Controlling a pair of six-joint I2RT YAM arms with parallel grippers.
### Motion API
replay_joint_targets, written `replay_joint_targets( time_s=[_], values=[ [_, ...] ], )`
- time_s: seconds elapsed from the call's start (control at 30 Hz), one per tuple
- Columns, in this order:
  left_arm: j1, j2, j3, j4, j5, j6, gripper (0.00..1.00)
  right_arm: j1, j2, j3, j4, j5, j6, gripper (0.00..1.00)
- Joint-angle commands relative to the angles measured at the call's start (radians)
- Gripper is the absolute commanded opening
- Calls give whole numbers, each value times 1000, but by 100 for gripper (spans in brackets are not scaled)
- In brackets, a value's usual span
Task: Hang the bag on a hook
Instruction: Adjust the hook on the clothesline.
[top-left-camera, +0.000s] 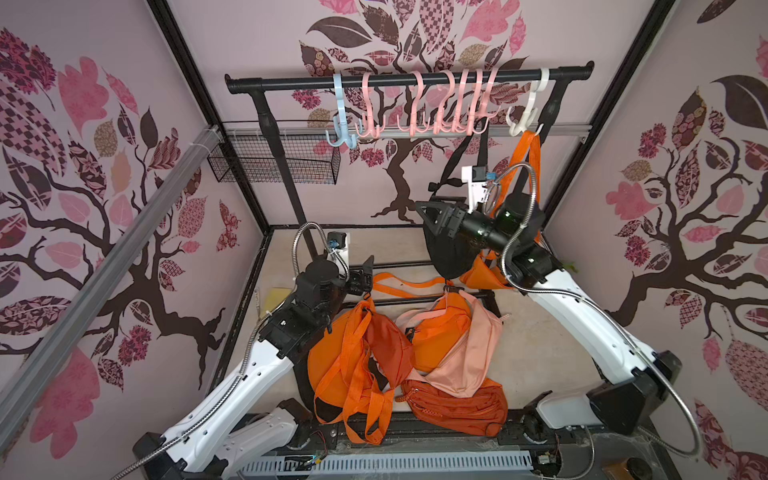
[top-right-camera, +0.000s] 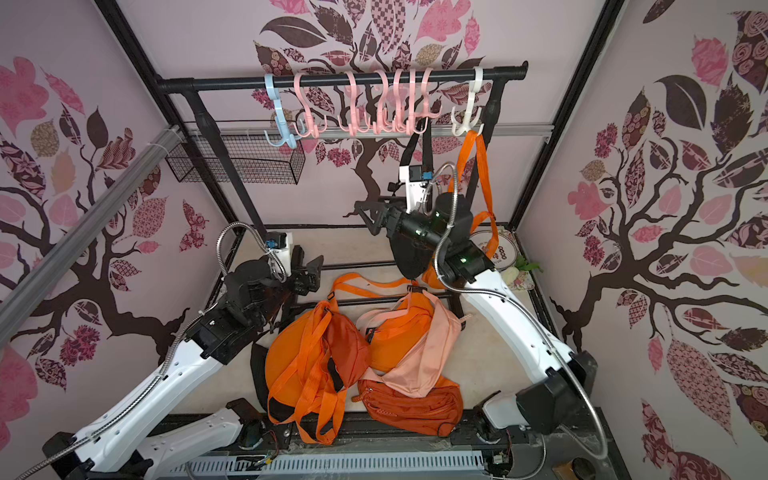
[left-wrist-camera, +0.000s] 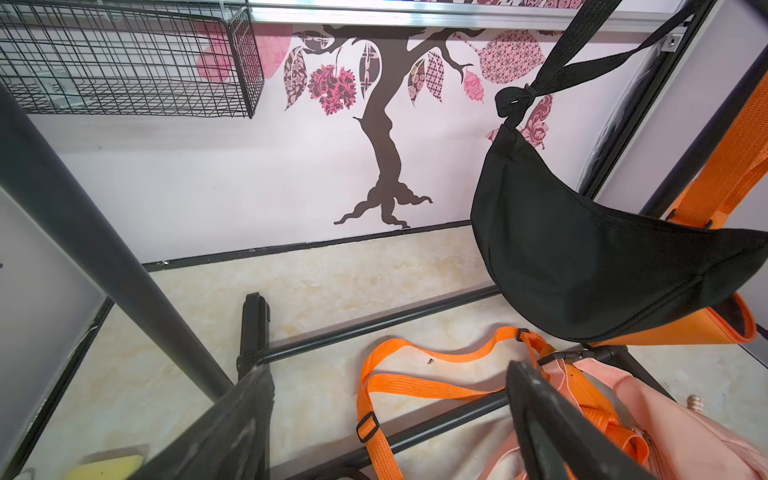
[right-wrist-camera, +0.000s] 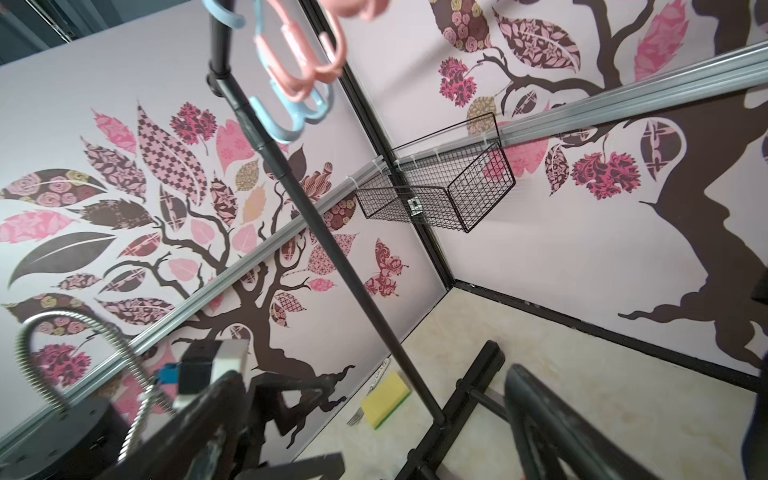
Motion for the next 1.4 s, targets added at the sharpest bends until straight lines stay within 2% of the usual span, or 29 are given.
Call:
replay_joint_targets(
  time_s=[0.0,0.1,0.3,0.37,0.43,0.63,0.77,0.87,1.03,1.17,1.3,1.37],
  values=[
    [2,-5,-40,42,-17,3,90,0,149,80,86,5,6,98],
    [4,-11,-53,51,-16,3,90,19,230,155,91,65,-25,98],
    [5,-11,-56,51,-15,11,90,2,360,236,40,363,-140,100],
    [4,-15,-59,53,-3,8,90,-31,411,279,-5,383,-126,100],
    [4,-15,-58,53,2,13,90,-87,439,281,-10,381,-54,100],
    [5,-18,-57,53,11,18,90,-188,401,191,2,459,-26,100],
    [5,-15,-54,50,24,15,89,-209,363,165,-9,486,-65,100],
    [5,-16,-54,49,27,14,89,-210,317,150,-41,573,-85,100],
    [4,-5,-44,40,47,14,90,-213,225,88,-30,514,-57,100],
    [5,2,-22,13,48,8,90,-210,84,-42,14,443,5,100],
    [-3,24,67,-74,80,-15,90,-204,-72,-203,83,357,39,100],
    [-16,45,118,-133,85,-17,90,-196,-113,-219,40,300,42,100]
  ],
)
